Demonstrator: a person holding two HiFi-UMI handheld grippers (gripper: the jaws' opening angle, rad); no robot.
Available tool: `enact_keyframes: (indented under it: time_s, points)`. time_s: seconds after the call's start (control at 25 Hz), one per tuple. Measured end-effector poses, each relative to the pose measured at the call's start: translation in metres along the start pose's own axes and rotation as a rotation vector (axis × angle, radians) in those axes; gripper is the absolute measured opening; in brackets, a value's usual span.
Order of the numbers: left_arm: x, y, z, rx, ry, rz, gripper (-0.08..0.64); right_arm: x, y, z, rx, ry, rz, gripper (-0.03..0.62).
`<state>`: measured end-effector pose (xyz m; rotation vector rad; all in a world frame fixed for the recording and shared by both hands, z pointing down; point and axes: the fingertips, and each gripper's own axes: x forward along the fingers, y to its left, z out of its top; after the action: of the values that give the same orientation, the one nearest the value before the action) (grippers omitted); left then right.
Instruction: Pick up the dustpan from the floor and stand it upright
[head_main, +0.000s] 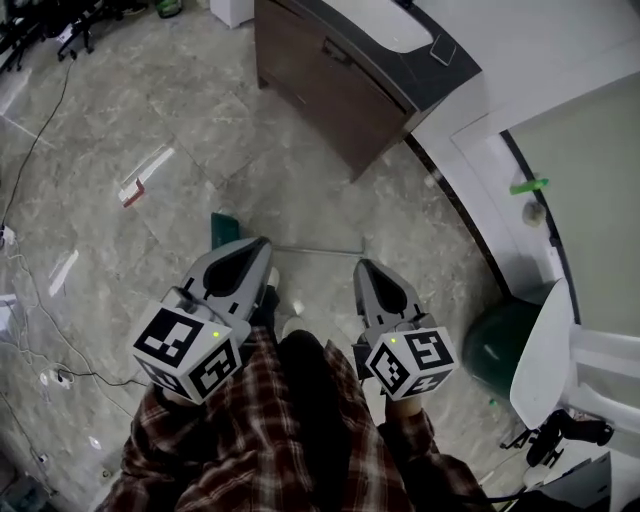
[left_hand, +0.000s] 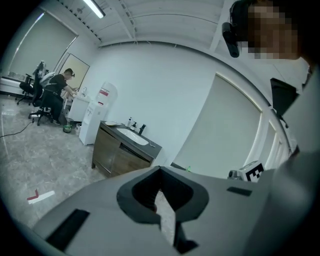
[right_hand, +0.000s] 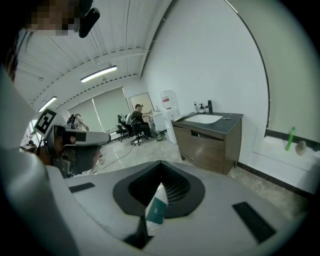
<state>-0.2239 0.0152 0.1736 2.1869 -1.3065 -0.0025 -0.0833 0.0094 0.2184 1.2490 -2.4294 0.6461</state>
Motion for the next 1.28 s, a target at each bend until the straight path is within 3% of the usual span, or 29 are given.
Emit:
enact_keyframes:
  time_s: [0.32, 0.56, 0.76, 0.96, 1.28]
  points:
    - [0.039, 0.009, 0.012, 0.071, 0.115, -0.144, 0.000, 0.019, -0.009, 0.021, 0.064, -0.060, -0.158, 0.011]
    - [0.092, -0.023, 0.006, 0.104, 0.178, -0.220, 0.000, -0.005, -0.073, 0.016, 0.142, -0.075, -0.268, 0.011]
    - [0.129, -0.055, 0.001, 0.124, 0.204, -0.233, 0.000, -0.032, -0.129, 0.013, 0.188, -0.083, -0.329, 0.011]
    - [0.164, -0.092, -0.007, 0.109, 0.178, -0.188, 0.000, -0.055, -0.184, 0.015, 0.154, -0.077, -0.312, 0.011]
    - [0.222, -0.160, -0.031, 0.066, 0.108, -0.047, 0.000, -0.078, -0.258, 0.029, 0.038, -0.033, -0.133, 0.011]
